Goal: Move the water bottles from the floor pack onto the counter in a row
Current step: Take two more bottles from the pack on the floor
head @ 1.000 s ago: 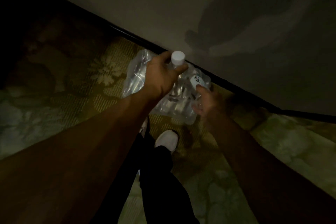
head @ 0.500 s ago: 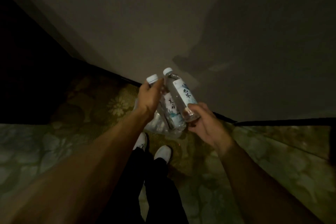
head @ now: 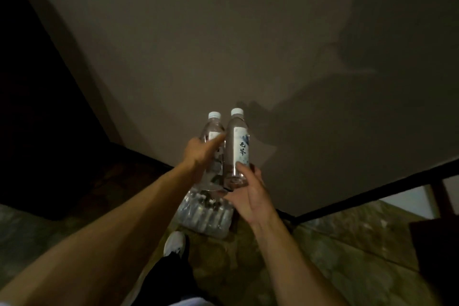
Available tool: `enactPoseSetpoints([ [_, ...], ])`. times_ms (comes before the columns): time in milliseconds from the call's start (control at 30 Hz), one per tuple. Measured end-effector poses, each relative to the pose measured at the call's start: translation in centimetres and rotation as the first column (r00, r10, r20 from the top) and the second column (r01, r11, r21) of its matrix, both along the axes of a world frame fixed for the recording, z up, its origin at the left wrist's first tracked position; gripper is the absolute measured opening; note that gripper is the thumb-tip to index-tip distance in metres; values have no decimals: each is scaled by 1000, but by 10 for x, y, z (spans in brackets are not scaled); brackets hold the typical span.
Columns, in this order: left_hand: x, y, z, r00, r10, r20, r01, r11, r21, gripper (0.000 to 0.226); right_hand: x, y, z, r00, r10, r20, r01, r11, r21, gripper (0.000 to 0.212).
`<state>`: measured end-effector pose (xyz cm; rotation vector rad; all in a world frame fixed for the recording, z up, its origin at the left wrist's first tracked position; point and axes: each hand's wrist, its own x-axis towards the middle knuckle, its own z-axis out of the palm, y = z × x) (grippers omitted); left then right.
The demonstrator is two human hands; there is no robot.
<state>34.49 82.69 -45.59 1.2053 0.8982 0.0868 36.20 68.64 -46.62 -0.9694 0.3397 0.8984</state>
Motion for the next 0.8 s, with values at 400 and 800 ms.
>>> enactPoseSetpoints([
  [400, -48, -5, 76, 960, 26, 278, -28, 1000, 4, 43, -11, -1, 83, 932, 88, 350, -82, 996, -30, 51],
  [800, -48, 48, 200, 826, -211, 523, 78, 961, 265, 44, 9, 34, 210, 576, 274, 771, -104, 959, -263, 52],
])
